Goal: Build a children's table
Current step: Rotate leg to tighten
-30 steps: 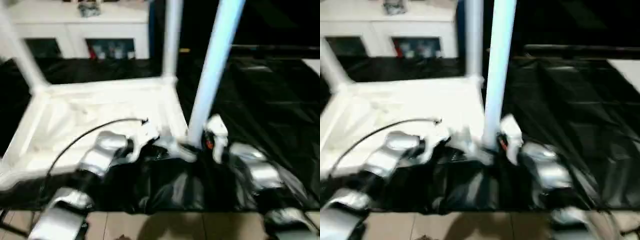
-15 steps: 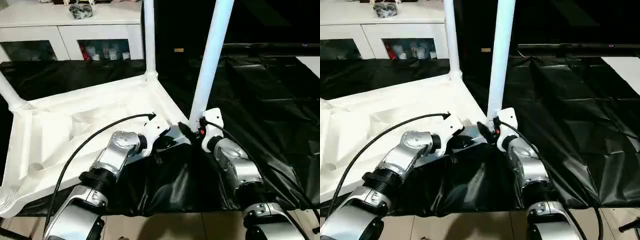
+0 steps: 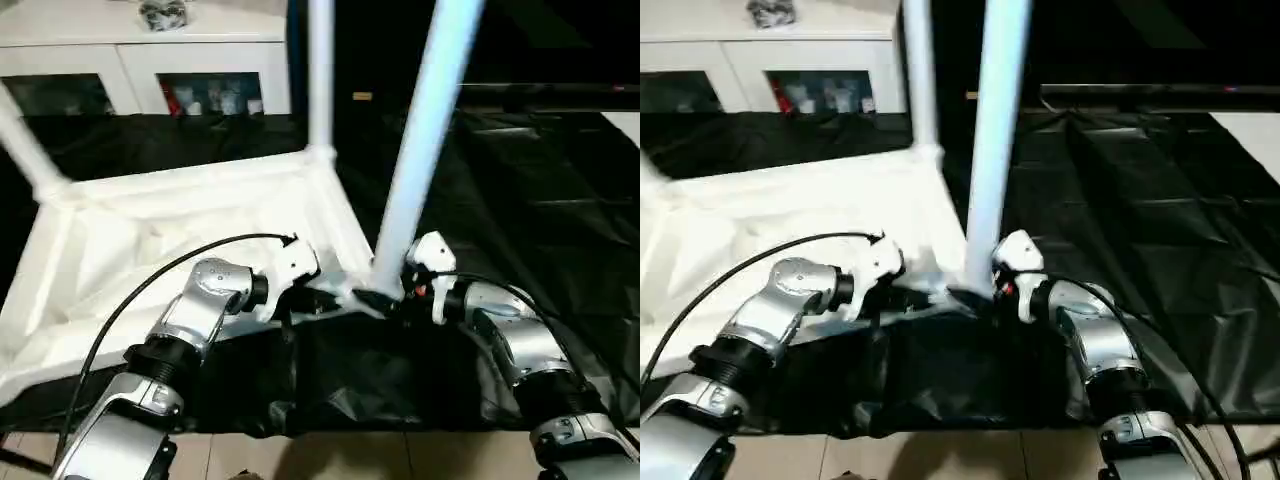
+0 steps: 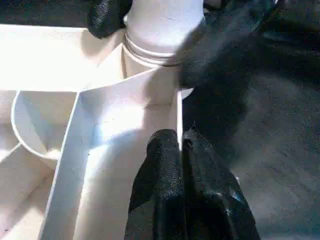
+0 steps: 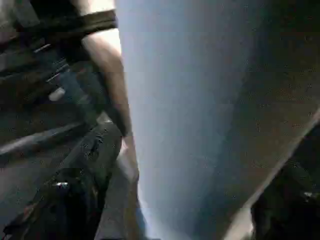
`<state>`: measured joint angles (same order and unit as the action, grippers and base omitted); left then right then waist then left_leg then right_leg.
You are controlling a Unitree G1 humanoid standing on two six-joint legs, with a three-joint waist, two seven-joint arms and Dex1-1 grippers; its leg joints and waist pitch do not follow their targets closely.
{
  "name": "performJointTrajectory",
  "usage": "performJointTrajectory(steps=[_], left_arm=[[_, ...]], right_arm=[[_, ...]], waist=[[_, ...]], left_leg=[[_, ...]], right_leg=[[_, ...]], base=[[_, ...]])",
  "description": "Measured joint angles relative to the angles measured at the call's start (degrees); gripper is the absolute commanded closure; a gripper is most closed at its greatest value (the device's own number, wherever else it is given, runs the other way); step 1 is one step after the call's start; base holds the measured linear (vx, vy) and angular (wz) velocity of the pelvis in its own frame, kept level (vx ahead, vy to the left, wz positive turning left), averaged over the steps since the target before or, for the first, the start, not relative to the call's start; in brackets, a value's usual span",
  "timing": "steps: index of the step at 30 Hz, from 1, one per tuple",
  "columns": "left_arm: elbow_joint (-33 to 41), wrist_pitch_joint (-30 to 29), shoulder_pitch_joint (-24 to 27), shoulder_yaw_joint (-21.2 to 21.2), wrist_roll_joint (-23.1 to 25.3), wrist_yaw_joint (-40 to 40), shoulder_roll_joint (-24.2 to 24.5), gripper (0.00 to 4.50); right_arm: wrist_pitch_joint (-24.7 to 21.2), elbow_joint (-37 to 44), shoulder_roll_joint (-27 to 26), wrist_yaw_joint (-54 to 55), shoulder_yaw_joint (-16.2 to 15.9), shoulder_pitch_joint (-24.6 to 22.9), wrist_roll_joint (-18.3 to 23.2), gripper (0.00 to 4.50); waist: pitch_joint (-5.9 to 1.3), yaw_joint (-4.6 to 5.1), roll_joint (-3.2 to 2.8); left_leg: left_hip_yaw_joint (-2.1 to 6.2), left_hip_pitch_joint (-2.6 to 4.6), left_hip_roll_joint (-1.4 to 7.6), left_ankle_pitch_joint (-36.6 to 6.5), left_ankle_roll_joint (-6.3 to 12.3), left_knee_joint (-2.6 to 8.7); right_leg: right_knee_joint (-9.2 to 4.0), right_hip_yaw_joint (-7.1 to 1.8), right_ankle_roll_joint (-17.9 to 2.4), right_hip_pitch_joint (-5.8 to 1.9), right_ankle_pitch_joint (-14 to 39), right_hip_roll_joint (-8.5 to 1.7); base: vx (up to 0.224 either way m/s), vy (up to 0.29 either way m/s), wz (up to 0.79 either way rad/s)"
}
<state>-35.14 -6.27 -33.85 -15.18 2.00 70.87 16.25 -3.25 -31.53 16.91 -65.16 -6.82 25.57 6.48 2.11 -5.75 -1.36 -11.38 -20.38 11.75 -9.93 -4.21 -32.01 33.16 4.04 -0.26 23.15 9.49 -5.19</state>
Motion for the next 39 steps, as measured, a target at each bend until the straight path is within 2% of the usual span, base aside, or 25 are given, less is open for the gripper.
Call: performJointTrajectory(steps=[3, 5, 11, 16, 20, 23, 26, 30, 33, 35, 37, 39], left_arm=[[0.0, 0.4, 0.1, -0.6, -0.6, 2.7, 1.0, 4.5], [0.0, 0.4, 0.2, -0.8, -0.7, 3.8, 1.3, 4.5], [0.0, 0.4, 0.2, -1.0, -0.8, 4.9, 1.5, 4.5], [0.0, 0.5, 0.3, -1.0, -1.0, 4.8, 1.4, 4.5], [-0.3, 0.5, 0.3, -0.6, -0.3, 1.6, 0.2, 4.5], [-1.3, 0.1, 0.1, 0.4, 0.9, -4.6, -1.7, 4.5], [-2.2, -2.6, -0.8, 2.1, 2.9, -14.8, -5.2, 4.5], [-2.2, -4.1, -1.0, 2.3, 4.2, -21.2, -8.2, 4.5], [-2.1, -4.4, -1.0, 2.4, 4.7, -23.1, -8.8, 4.5], [-1.8, -4.5, -0.9, 2.4, 4.7, -22.9, -8.8, 4.5], [-1.6, -4.5, -0.9, 2.3, 5.0, -22.7, -8.8, 4.5], [-1.2, -4.4, -0.8, 2.2, 5.0, -22.1, -8.5, 4.5]], right_arm=[[-1.7, 1.3, 0.8, -3.3, -0.6, -0.5, 0.7, 1.14], [-2.5, 2.1, 1.4, -4.9, -1.1, -0.8, 0.8, 1.39], [-2.5, 2.9, 2.0, -5.4, -1.6, -1.2, 0.8, 1.85], [-2.8, 3.9, 2.1, -5.3, -1.5, -1.8, 0.8, 1.95], [-2.9, 3.9, 1.0, -1.5, 0.0, -2.6, 0.7, 1.96], [-2.9, 2.2, -2.2, 7.6, 2.1, -2.1, -0.4, 2.0], [-3.8, -2.7, -8.3, 24.3, 5.5, 1.4, -2.6, 2.06], [-4.4, -5.1, -12.4, 35.8, 8.4, 3.2, -2.7, 2.06], [-3.9, -5.7, -14.5, 41.1, 9.0, 3.7, -3.1, 2.06], [-2.3, -5.8, -14.7, 41.1, 9.1, 3.3, -3.2, 1.37], [-1.5, -5.9, -14.8, 40.8, 9.1, 3.2, -3.4, 1.35], [-1.6, -5.7, -14.9, 39.5, 9.1, 3.2, -3.2, 1.09]], waist=[[0.01, -0.31, 0.02], [0.04, -0.58, 0.06], [0.05, -0.75, 0.09], [0.03, -0.89, 0.07], [0.03, -1.04, 0.06], [0.03, -0.6, 0.15], [0.04, 0.88, 0.25], [0.03, 1.65, 0.24], [0.02, 2.13, 0.25], [0.03, 2.21, 0.26], [0.05, 2.22, 0.29], [0.09, 2.28, 0.35]], left_leg=[[0.0, 0.0, 0.0, 0.0, -0.01, -0.08], [-0.01, 0.01, 0.0, 0.0, -0.01, -0.14], [-0.02, 0.01, 0.0, 0.0, -0.01, -0.17], [-0.02, 0.0, 0.0, 0.0, -0.01, -0.15], [-0.03, 0.07, 0.0, 0.0, -0.01, -0.19], [-0.06, 0.27, -0.05, 0.0, -0.02, -0.15], [0.0, 0.31, -0.14, 0.0, -0.03, -0.24], [0.09, 0.38, -0.31, 0.0, -0.02, -0.26], [0.16, 0.35, -0.35, 0.0, -0.02, -0.24], [0.17, 0.29, -0.36, 0.0, -0.02, -0.23], [0.17, 0.21, -0.37, 0.0, -0.02, -0.21], [0.17, 0.18, -0.37, 0.0, -0.02, -0.2]], right_leg=[[0.02, -0.02, 0.0, -0.02, 0.0, -0.01], [0.04, -0.03, 0.0, -0.04, 0.0, -0.01], [0.05, -0.05, 0.0, -0.07, 0.0, -0.03], [0.04, -0.04, 0.0, -0.06, 0.0, -0.03], [0.07, -0.06, 0.0, -0.21, 0.0, -0.05], [0.02, -0.11, 0.2, -0.36, 0.1, -0.08], [-0.07, -0.11, 0.2, -0.32, 0.1, -0.14], [-0.17, -0.18, 0.2, -0.35, 0.1, -0.2], [-0.17, -0.18, 0.2, -0.34, 0.1, -0.2], [-0.17, -0.19, 0.2, -0.29, 0.1, -0.2], [-0.17, -0.2, 0.2, -0.2, 0.1, -0.2], [-0.16, -0.21, 0.2, -0.18, 0.1, -0.2]], base=[[0.0, 0.0, 0.0], [0.0, 0.0, 0.0], [0.0, 0.0, 0.0], [0.0, 0.0, 0.0], [0.0, 0.0, 0.0], [0.0, 0.0, 0.0], [0.0, 0.0, 0.0], [0.0, 0.0, 0.0], [0.0, 0.0, 0.0], [0.0, 0.0, 0.0], [0.0, 0.0, 0.0], [0.0, 0.0, 0.0]])
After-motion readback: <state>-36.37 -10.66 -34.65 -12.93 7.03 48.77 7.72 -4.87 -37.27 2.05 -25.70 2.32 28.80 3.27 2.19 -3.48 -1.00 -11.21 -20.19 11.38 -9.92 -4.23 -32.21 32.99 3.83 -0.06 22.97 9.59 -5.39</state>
